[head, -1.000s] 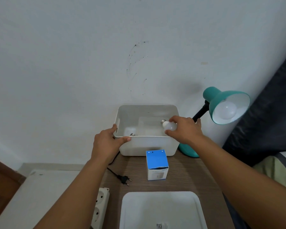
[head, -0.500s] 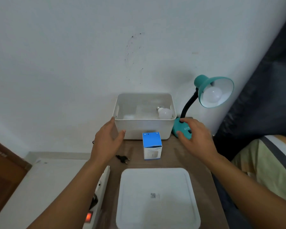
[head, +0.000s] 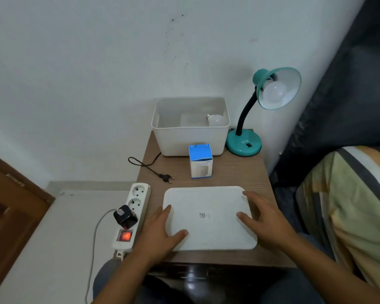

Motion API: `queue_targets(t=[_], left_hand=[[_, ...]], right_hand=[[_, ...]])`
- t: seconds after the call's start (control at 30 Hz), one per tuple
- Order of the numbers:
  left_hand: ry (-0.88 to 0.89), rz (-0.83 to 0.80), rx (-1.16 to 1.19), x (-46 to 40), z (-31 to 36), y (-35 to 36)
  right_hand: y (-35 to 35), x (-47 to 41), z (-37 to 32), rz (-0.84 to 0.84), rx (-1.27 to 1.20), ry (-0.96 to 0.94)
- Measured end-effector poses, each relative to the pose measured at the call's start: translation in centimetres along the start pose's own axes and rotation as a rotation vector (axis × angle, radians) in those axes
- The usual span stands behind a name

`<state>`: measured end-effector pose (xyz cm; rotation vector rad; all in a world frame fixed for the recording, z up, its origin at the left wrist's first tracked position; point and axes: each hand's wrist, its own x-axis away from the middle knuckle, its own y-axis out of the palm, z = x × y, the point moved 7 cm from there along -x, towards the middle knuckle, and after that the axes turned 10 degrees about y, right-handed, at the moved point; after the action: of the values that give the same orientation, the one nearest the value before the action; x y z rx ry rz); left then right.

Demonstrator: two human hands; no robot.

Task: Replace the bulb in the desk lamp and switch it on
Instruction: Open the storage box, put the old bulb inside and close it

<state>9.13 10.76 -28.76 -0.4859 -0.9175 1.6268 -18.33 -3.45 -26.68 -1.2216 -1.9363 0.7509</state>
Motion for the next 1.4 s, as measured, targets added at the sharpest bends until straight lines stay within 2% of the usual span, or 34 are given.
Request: queue_targets(t=[0.17, 0.33, 0.57, 0.7, 0.9, 1.2, 1.4], left_hand=[[-0.052, -0.168, -0.13, 1.8, -0.4, 1.4], [-0.022, -0.094, -0.18, 2.1, -0.2, 1.2], [-0.024, 0.013, -0.065, 3.0, -0.1, 0.9], [-0.023, 0.07, 0.031, 3.6, 0.3, 0.0], [0.05, 0.159, 0.055, 3.1, 2.5, -2.8], [0.158, 0.28, 0.046, -1.1, 6.1, -8.8], [0.21, 0.313, 0.039, -7.0, 7.8, -13.0]], right_hand=[[2.0, 2.3, 1.6, -0.153, 0.097, 0.042], [3.7, 3.3, 2.1, -0.212, 0.284, -0.023], [3.9, 3.7, 2.0, -0.181, 0.221, -0.005], [2.7, 4.2, 1.9, -0.147, 0.078, -0.012], [0.0, 3.8, 0.7, -0.062, -0.019, -0.063], [-5.6, -0.3, -4.7, 0.072, -0.03, -0.224], [-8.3, -5.8, -8.4, 0.122, -0.055, -0.229]])
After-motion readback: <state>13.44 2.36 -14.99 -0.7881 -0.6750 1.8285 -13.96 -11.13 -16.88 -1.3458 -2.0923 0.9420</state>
